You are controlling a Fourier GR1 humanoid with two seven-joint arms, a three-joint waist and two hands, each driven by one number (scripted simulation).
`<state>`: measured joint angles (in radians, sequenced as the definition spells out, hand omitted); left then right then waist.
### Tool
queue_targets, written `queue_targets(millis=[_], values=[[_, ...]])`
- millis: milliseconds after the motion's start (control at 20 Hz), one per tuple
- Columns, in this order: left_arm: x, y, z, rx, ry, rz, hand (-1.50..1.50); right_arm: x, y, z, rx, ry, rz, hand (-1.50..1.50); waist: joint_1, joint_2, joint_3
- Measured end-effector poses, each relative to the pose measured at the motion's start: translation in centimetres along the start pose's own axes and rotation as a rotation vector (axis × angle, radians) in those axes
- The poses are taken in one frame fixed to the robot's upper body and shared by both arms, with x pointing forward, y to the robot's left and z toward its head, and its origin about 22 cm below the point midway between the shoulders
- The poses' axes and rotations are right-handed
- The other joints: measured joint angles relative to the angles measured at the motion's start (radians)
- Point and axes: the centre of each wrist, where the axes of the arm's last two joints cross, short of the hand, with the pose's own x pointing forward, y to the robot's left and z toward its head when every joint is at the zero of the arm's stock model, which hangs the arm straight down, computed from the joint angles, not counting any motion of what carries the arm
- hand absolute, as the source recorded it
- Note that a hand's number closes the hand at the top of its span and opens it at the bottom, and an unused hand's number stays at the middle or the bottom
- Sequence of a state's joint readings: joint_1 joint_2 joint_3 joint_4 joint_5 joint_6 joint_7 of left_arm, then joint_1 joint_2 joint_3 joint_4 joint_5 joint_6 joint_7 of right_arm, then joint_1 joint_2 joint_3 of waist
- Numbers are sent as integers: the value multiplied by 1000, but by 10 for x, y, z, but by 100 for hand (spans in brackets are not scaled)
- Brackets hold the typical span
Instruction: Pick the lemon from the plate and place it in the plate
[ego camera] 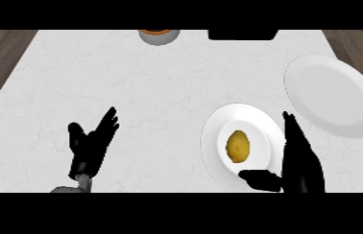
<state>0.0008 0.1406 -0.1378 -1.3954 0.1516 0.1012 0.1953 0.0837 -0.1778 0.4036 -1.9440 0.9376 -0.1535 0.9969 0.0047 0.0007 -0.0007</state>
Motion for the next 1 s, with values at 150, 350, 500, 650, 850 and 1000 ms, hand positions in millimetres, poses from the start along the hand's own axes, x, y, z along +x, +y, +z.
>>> queue_targets(millis=[150, 350, 500, 650, 850, 1000], values=[[5, 6, 4, 5, -1, 3, 0, 6, 8, 0, 41, 15, -4, -150, -1, -1, 0], [0, 6, 6, 4, 2, 1, 0, 15, 29, -6, 71, 21, -2, -150, -2, -1, 0], [-1, 7, 1, -1, 1, 7, 0, 18, 40, 0, 79, 18, 6, -150, -3, -1, 1], [-2, 6, 1, 0, -5, 6, 0, 20, 46, -4, 63, 34, 34, -150, -4, -1, 1], [2, 3, 2, 3, -4, 6, 0, 16, 51, -8, 54, 67, 82, -150, -4, -1, 1], [2, 3, 1, 3, 5, -1, 0, 18, 57, -18, 54, 88, 105, -150, -4, -1, 1]])
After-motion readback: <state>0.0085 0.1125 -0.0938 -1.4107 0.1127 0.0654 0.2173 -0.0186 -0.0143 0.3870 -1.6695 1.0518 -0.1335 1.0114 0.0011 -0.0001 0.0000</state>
